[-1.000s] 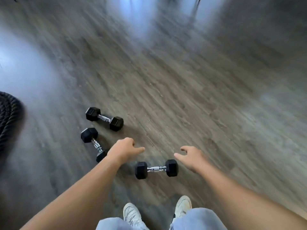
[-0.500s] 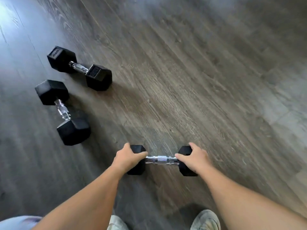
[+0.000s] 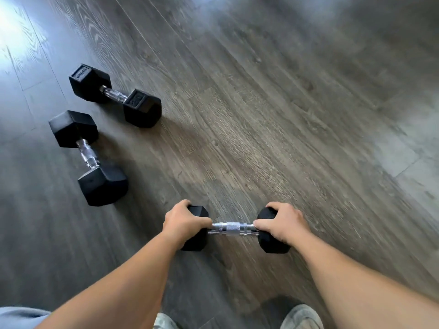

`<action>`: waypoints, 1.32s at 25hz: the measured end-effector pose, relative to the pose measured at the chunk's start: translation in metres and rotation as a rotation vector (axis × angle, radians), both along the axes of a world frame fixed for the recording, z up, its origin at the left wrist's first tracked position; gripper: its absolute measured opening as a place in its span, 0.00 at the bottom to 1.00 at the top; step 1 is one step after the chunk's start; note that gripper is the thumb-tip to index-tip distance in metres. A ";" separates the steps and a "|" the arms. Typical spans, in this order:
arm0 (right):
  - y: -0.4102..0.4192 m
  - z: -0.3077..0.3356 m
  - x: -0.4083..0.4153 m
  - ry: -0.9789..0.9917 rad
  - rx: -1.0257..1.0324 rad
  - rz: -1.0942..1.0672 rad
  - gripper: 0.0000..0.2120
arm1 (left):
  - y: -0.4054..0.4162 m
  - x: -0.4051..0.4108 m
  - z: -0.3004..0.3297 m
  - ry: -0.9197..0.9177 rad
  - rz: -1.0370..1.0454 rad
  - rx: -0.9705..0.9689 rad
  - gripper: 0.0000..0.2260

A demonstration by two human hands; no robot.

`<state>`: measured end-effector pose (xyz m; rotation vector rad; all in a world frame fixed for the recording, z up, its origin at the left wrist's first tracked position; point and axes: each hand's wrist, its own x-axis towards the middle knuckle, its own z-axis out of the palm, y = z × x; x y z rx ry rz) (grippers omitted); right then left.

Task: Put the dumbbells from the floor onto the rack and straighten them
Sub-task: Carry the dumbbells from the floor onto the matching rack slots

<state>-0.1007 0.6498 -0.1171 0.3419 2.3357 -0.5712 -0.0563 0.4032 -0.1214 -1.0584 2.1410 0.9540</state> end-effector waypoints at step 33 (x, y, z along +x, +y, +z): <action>-0.606 0.698 0.226 0.254 -0.492 0.871 0.19 | -0.478 0.408 0.743 0.302 0.779 -0.448 0.30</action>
